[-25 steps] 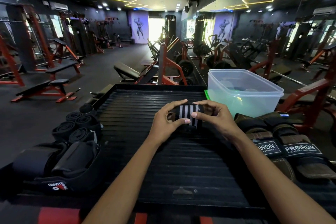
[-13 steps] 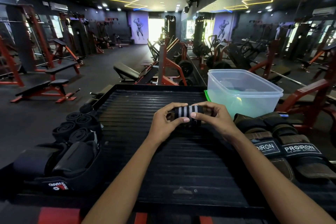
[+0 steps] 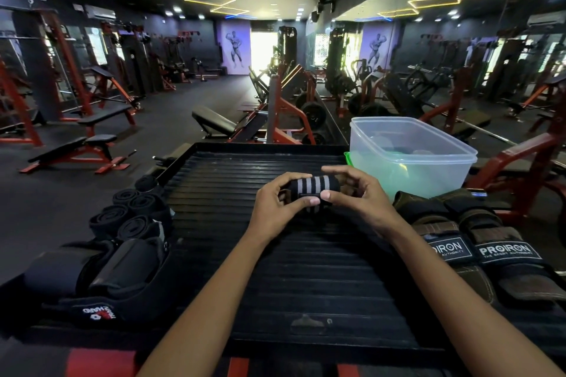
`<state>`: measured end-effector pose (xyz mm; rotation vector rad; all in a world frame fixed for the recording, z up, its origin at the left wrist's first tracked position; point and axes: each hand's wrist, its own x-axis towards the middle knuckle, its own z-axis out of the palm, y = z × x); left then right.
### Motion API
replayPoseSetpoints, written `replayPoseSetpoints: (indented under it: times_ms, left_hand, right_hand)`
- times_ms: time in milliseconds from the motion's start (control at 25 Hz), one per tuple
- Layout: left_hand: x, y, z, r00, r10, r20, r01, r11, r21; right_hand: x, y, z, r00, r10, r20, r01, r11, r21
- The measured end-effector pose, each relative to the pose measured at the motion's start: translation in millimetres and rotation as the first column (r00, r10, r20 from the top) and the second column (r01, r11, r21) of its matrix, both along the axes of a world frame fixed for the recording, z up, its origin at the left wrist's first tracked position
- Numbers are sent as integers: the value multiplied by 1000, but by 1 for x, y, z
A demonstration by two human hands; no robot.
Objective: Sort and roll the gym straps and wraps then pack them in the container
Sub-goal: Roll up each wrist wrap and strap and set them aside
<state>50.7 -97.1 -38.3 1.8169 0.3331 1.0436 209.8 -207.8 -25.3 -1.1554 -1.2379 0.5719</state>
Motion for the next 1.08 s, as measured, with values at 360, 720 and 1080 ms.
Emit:
replayPoseSetpoints:
  times_ms: [360, 720, 1080]
  left_hand:
    - [0, -2, 1, 997, -72, 24, 74, 994, -84]
    - [0, -8, 5, 999, -46, 19, 48, 992, -118]
    - [5, -7, 2, 1000, 20, -24, -23, 991, -130]
  right_hand:
    - [0, -1, 5, 999, 6, -45, -6, 1000, 3]
    - [0, 2, 0, 995, 25, -98, -22, 999, 29]
    - [1, 2, 3, 969, -34, -246, 46, 998, 42]
